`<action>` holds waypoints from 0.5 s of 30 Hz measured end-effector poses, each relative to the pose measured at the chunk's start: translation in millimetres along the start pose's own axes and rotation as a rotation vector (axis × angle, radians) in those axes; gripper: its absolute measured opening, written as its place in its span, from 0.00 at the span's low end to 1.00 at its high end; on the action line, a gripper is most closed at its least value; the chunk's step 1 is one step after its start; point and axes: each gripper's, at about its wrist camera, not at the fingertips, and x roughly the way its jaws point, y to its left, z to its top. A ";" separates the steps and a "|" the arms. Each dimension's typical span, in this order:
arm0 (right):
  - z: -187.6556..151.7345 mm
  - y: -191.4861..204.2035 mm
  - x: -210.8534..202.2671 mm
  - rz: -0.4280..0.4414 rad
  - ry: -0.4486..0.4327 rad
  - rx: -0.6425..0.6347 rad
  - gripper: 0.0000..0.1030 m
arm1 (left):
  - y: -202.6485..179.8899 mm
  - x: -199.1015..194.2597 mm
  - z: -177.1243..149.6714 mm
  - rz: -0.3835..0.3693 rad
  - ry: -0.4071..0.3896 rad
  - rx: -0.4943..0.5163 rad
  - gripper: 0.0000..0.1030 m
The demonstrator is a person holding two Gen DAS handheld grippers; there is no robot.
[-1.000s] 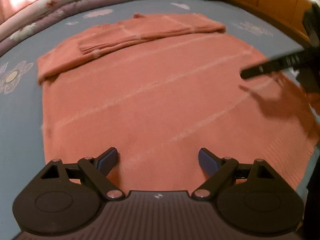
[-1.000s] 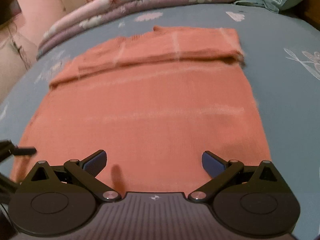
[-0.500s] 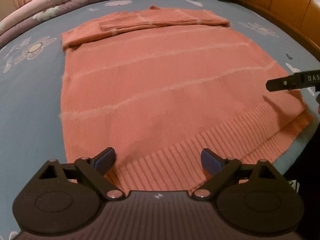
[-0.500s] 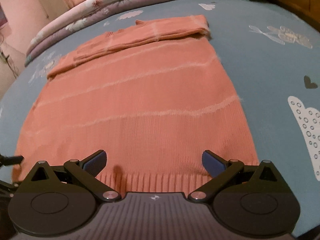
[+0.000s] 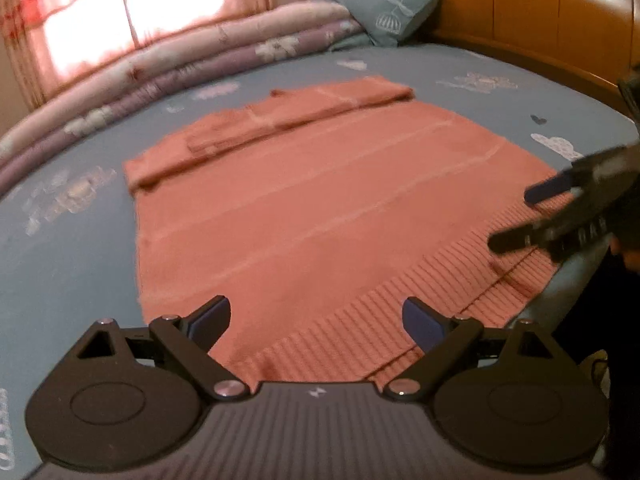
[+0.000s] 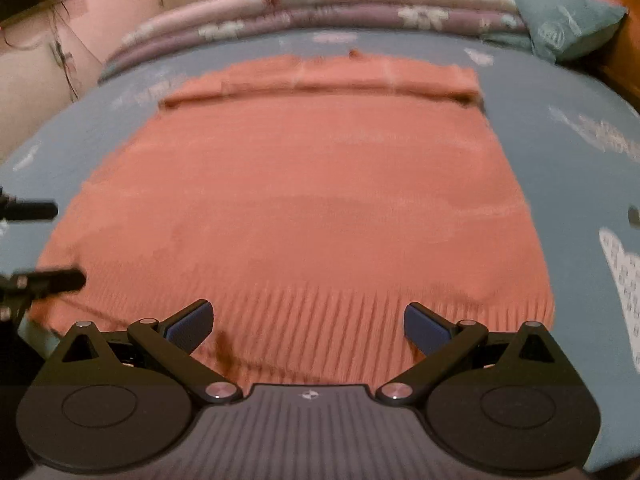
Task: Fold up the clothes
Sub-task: 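Hover both open grippers over the sweater's ribbed hem, aligning to it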
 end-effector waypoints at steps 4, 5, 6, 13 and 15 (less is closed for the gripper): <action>-17.7 6.3 -7.0 -0.040 -0.027 -0.044 1.00 | 8.2 22.0 -11.3 -0.016 0.066 -0.105 0.90; -21.7 8.6 -8.4 -0.053 -0.026 -0.065 1.00 | 10.9 27.2 -15.8 -0.021 0.088 -0.139 0.91; -25.8 11.2 -9.4 -0.064 -0.030 -0.090 1.00 | 12.2 25.4 -19.6 -0.025 0.067 -0.151 0.91; -32.5 9.8 -18.6 -0.060 -0.043 -0.088 1.00 | 5.4 2.9 -22.4 0.005 0.064 -0.128 0.91; -30.4 3.3 -27.0 -0.047 -0.062 -0.036 1.00 | -5.5 -10.0 -23.5 0.037 0.028 -0.032 0.91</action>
